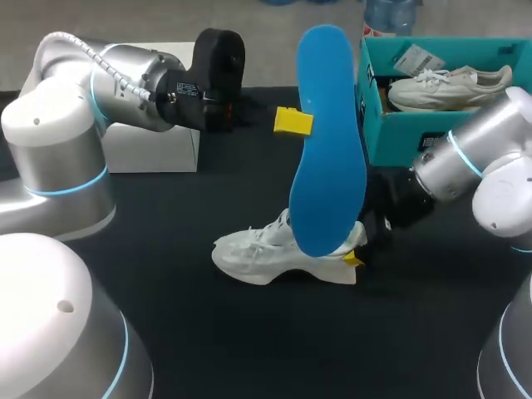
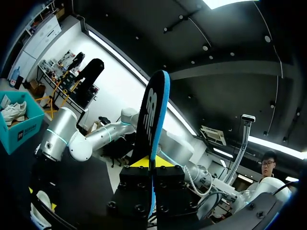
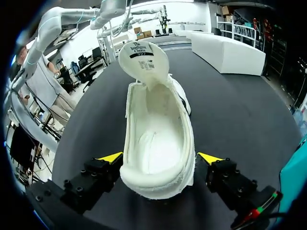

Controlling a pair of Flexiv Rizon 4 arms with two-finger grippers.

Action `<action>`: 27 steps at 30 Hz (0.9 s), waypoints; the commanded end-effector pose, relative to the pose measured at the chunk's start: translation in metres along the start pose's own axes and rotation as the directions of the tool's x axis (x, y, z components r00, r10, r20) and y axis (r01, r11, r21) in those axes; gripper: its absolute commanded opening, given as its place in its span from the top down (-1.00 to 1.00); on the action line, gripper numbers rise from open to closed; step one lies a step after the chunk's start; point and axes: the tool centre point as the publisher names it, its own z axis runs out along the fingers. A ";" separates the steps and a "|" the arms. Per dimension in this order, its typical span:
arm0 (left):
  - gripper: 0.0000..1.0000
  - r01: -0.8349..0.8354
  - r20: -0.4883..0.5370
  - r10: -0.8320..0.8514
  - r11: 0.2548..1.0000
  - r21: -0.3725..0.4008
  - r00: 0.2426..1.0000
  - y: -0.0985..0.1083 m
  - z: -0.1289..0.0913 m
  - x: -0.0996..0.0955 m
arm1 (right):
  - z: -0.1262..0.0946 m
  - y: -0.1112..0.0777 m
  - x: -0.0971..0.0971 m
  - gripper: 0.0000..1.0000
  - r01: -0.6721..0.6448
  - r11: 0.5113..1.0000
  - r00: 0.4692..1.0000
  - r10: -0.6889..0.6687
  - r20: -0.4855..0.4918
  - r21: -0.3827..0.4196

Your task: Take the shoe out of the shoebox, open the shoe tongue, remove and reinsert the insole, then place the shoe into the shoebox

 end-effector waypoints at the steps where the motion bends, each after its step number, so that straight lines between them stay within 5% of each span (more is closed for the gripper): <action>1: 1.00 -0.001 0.000 0.001 1.000 0.001 1.000 0.001 0.000 0.000 | -0.006 0.004 -0.003 -1.00 -0.016 0.988 0.999 0.021 -0.031 0.157; 12: 1.00 -0.001 0.000 0.001 1.000 0.001 1.000 0.001 0.000 0.000 | -0.028 0.021 0.007 -1.00 -0.095 0.913 0.993 0.118 -0.032 0.398; 27: 1.00 -0.001 0.000 0.001 1.000 0.001 1.000 0.001 0.000 0.000 | -0.045 0.028 0.011 -1.00 -0.097 0.857 0.995 0.094 0.031 0.506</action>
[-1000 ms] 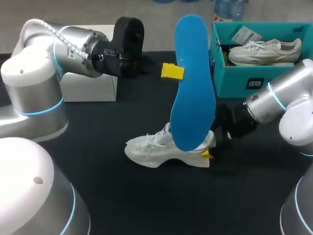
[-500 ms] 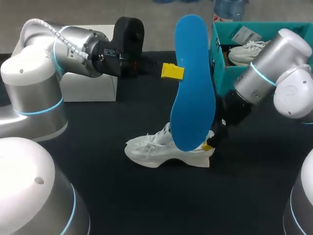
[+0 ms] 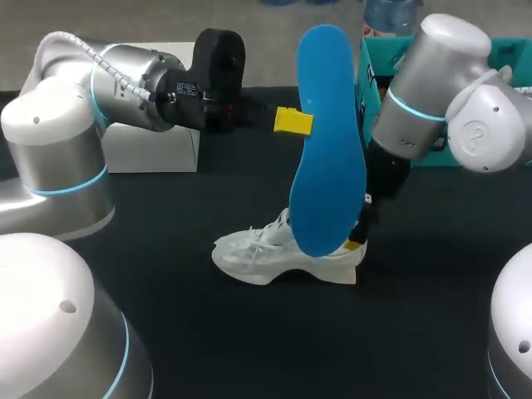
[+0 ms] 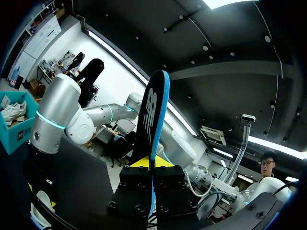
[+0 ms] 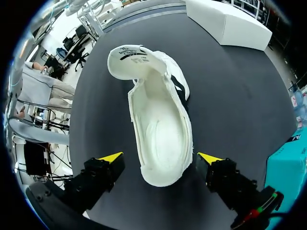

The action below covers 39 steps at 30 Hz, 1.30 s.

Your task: Take the shoe out of the shoebox, open the shoe tongue, remove and reinsert the insole, then place the shoe into the shoebox

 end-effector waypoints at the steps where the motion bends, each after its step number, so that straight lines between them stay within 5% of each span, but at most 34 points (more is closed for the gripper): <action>1: 1.00 0.000 0.000 0.000 1.000 0.000 1.000 0.001 0.000 0.000 | -0.010 0.003 0.003 -1.00 -0.002 0.993 1.000 0.000 0.009 0.119; 39: 1.00 0.000 0.000 0.000 1.000 0.000 1.000 0.001 0.000 0.000 | -0.029 0.005 0.017 -1.00 -0.003 0.974 0.996 -0.016 0.084 0.228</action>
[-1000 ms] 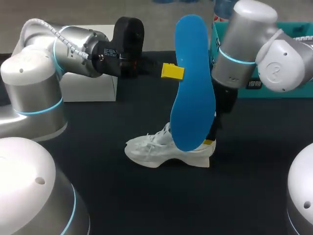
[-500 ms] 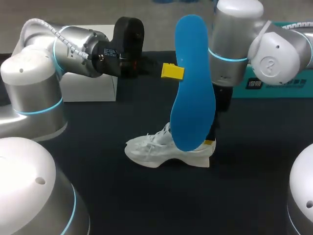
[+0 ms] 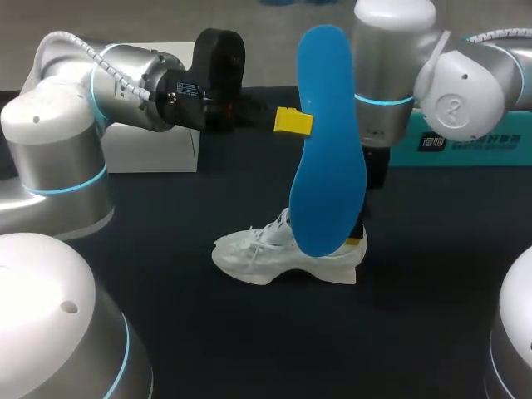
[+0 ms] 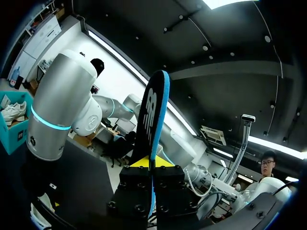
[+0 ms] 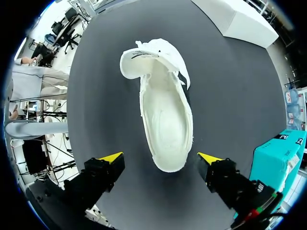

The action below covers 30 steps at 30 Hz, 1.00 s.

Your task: Take the shoe out of the shoebox, open the shoe tongue, remove and reinsert the insole, then place the shoe into the shoebox

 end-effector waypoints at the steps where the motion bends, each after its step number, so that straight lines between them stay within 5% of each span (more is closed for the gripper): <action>1: 1.00 0.000 0.000 0.000 1.000 0.001 1.000 0.001 0.000 0.000 | 0.002 0.000 0.000 -1.00 0.002 1.000 1.000 -0.002 0.003 -0.002; 30: 1.00 0.000 0.000 0.000 1.000 0.001 1.000 0.001 0.000 0.000 | 0.003 0.001 0.000 -1.00 0.006 1.000 1.000 -0.006 -0.002 0.000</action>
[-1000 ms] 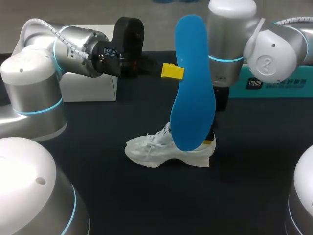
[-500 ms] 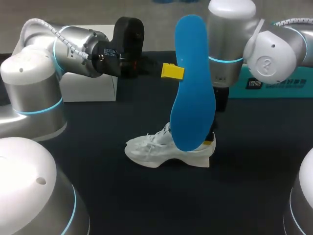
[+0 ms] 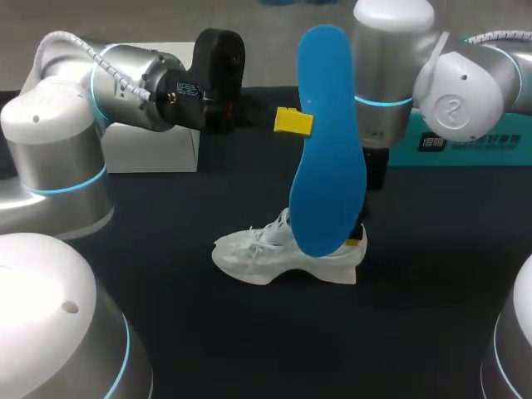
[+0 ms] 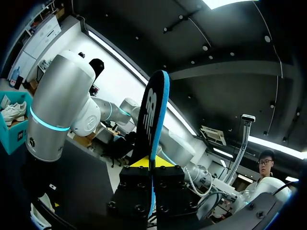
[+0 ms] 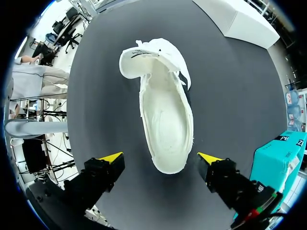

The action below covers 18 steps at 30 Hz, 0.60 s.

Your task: Take the shoe out of the shoebox, open the shoe tongue, remove and reinsert the insole, then place the shoe into the shoebox

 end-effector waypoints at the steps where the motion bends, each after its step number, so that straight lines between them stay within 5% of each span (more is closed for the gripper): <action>1: 1.00 0.000 0.000 0.000 1.000 0.001 1.000 0.001 0.000 0.000 | 0.001 0.001 0.000 -1.00 -0.001 1.000 1.000 0.001 0.002 0.002; 4: 1.00 0.000 0.000 0.000 1.000 0.001 1.000 0.001 0.000 0.000 | 0.001 0.001 0.000 -1.00 -0.001 1.000 1.000 0.001 0.002 0.002; 18: 1.00 0.000 0.000 0.000 1.000 0.001 1.000 0.001 0.000 0.000 | 0.016 0.056 -0.035 -1.00 0.062 0.994 0.998 -0.064 0.020 0.089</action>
